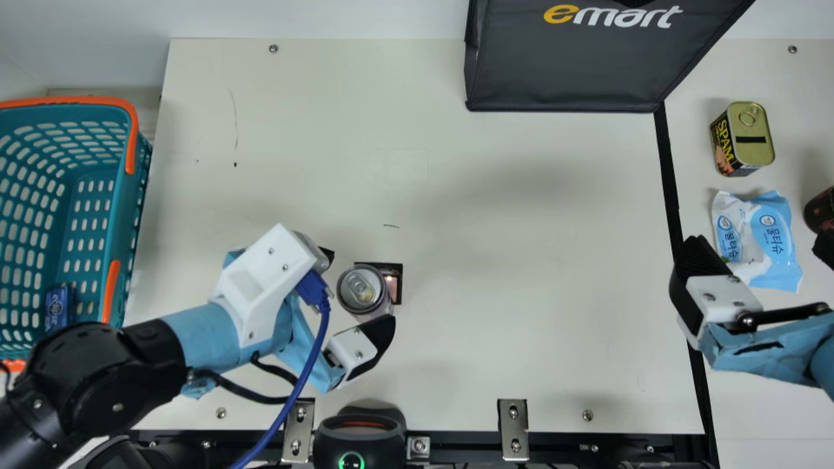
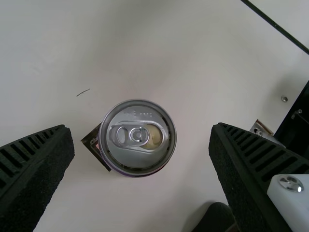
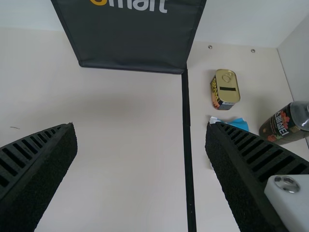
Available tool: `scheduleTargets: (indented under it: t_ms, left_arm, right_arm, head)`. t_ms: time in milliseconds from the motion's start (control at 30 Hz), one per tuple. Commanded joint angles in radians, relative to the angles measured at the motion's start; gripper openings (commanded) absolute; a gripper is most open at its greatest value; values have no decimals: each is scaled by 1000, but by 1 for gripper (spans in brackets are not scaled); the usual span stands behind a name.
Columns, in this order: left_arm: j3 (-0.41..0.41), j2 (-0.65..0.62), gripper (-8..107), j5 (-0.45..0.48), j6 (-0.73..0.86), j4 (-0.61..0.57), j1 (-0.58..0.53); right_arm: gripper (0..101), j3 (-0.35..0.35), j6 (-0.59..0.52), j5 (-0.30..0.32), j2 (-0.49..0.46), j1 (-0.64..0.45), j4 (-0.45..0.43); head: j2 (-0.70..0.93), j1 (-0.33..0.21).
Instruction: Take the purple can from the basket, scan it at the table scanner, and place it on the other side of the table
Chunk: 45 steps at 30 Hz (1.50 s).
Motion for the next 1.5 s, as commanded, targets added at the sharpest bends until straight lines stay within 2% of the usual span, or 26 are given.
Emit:
scheduleTargets:
  t_ms: [0, 467, 767, 967, 1200, 1467]
  left_arm:
    - [15, 1, 90, -22, -14, 15, -9]
    - [103, 86, 90, -214, -87, 86, -64]
    - [106, 129, 30, -271, -129, 153, -83]
    - [47, 186, -8, -308, -185, 208, -100]
    - [-72, 308, -8, -352, -275, 289, -127]
    - [-215, 459, -8, -376, -420, 439, -147]
  right_arm:
    - [95, 0, 0, 0, 0, 0, 0]
    - [95, 0, 0, 0, 0, 0, 0]
    - [95, 0, 0, 0, 0, 0, 0]
    - [95, 0, 0, 0, 0, 0, 0]
    - [95, 0, 0, 0, 0, 0, 0]
    - [95, 0, 0, 0, 0, 0, 0]
  head:
    - [0, -29]
    - [0, -29]
    - [0, -29]
    - [0, -29]
    - [0, -29]
    - [0, -29]
